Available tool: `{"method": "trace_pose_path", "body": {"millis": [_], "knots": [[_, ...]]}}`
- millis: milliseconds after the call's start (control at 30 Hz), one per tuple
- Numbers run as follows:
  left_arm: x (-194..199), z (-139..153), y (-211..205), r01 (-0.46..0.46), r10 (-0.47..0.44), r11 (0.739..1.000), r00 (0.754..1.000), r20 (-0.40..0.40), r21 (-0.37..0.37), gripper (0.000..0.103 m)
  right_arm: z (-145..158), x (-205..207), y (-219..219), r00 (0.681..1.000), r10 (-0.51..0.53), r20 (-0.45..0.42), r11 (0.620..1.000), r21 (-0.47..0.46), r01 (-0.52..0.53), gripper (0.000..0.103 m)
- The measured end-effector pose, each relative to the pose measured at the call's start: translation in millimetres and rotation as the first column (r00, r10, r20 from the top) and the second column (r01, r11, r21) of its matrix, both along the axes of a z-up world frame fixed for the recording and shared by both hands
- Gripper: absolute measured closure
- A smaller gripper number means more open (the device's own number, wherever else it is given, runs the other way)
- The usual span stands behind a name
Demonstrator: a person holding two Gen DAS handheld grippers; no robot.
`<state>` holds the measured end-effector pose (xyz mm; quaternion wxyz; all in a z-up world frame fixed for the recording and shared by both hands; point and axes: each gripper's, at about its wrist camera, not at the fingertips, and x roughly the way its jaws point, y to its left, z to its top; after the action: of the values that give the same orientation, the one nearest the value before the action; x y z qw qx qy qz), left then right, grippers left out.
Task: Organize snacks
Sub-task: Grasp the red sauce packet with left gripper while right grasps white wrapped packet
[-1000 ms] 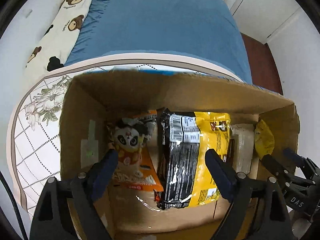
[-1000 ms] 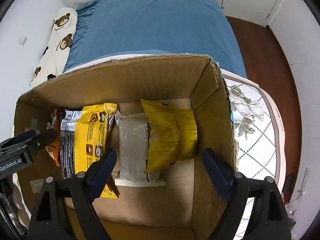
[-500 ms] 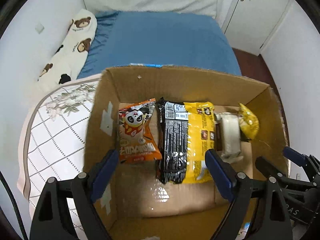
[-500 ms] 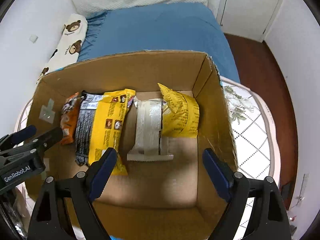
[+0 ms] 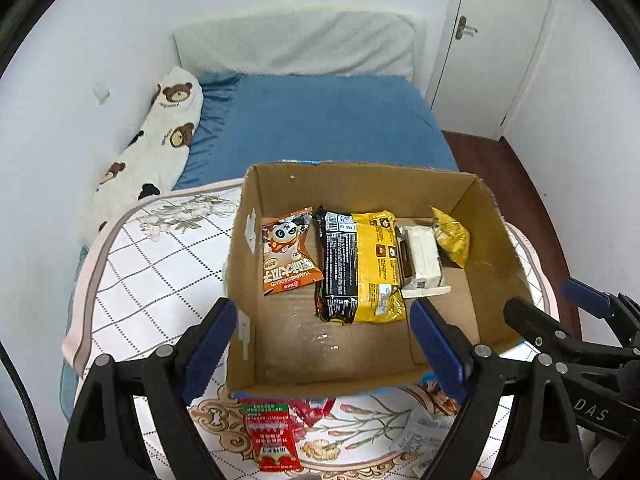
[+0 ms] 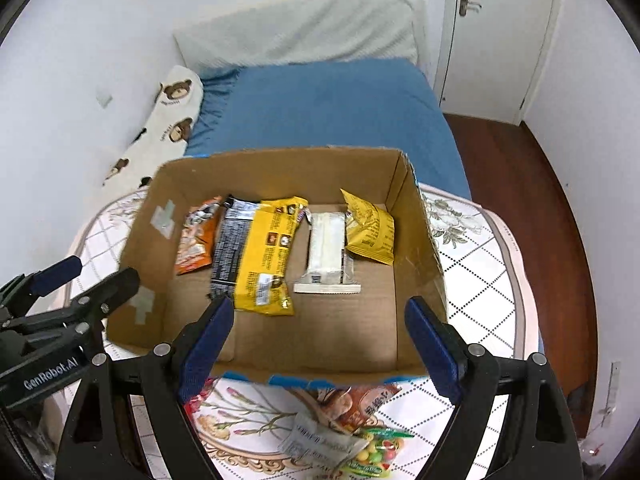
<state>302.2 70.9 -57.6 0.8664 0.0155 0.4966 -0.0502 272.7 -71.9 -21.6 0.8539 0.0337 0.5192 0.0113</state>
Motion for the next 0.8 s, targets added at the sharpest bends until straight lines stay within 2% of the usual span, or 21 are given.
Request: {"method": "trace_pose_path", "body": {"millis": [133, 233, 300, 433, 533, 633, 733, 800], "knots": [[-19.6, 9.8, 5.3, -0.008, 0.008, 1.0, 1.0, 0.012, -0.011, 0.015, 14.6, -22.7, 3.4, 1.0, -0.005, 0.022, 1.0, 0.029, 0.005, 0.014], [-33.2, 7.6, 13.9, -0.034, 0.034, 0.999, 0.999, 0.005, -0.009, 0.015, 10.6, -38.6, 2.8, 1.0, -0.015, 0.007, 0.999, 0.051, 0.015, 0.014], [-41.2, 0.2, 20.7, -0.054, 0.054, 0.999, 0.998, -0.012, -0.005, 0.015, -2.6, -47.9, -0.9, 0.999, -0.033, -0.03, 0.996, 0.076, 0.035, 0.014], [-58.2, -39.4, 46.2, -0.107, 0.108, 0.994, 0.988, -0.113, 0.018, 0.015, -53.7, -61.4, -0.4, 0.985, 0.004, -0.174, 0.997, 0.073, 0.008, 0.014], [-67.7, -81.0, 63.3, -0.123, 0.132, 0.991, 0.968, -0.214, 0.056, 0.015, -103.9, -72.8, 10.6, 0.949, 0.088, -0.304, 0.996, 0.032, -0.082, 0.014], [-75.1, -126.0, 73.6, -0.116, 0.142, 0.988, 0.939, -0.313, 0.1, 0.015, -144.4, -85.5, 25.6, 0.912, 0.169, -0.374, 0.978, -0.053, -0.203, 0.013], [-79.0, -163.1, 74.0, -0.112, 0.15, 0.986, 0.91, -0.386, 0.12, 0.015, -173.4, -93.8, 42.0, 0.874, 0.244, -0.421, 0.932, -0.146, -0.331, 0.013], [-79.8, -178.5, 73.5, -0.107, 0.154, 0.985, 0.903, -0.402, 0.139, 0.015, -191.1, -99.2, 54.4, 0.829, 0.3, -0.472, 0.883, -0.192, -0.429, 0.013]]}}
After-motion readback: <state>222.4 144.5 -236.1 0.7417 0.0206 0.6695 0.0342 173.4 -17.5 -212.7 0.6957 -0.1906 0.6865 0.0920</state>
